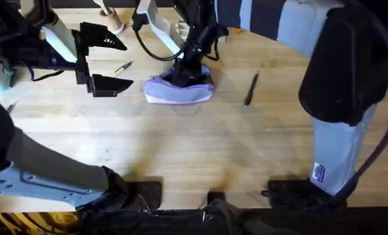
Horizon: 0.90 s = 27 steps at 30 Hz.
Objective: Unzip the bag, pick up the pens from the table one at a time and place them inside, then zip the bag closed.
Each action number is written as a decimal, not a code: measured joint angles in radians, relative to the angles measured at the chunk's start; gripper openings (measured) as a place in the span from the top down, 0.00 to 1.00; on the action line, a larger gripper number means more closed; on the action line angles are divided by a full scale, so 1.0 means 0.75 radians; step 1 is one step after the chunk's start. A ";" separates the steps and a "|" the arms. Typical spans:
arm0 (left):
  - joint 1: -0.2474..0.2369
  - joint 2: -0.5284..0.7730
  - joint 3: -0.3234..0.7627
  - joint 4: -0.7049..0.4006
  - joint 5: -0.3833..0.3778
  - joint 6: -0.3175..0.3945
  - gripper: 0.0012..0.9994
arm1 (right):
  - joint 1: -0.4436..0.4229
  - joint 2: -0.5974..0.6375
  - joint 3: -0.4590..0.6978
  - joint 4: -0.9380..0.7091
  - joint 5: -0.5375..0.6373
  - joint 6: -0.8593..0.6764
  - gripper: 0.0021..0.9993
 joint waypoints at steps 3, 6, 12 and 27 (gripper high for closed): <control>0.000 0.000 0.000 0.000 0.000 0.000 0.01 | 0.012 0.019 0.000 -0.003 -0.027 0.011 0.97; 0.000 0.000 0.000 0.000 -0.001 0.000 0.01 | 0.014 0.020 0.000 -0.003 -0.032 0.015 0.97; 0.000 0.000 0.000 0.000 -0.001 0.000 0.01 | 0.013 0.020 0.000 -0.006 -0.037 0.016 0.95; 0.000 0.000 0.000 0.000 -0.001 0.000 0.01 | 0.016 0.023 0.000 -0.019 -0.050 0.024 0.01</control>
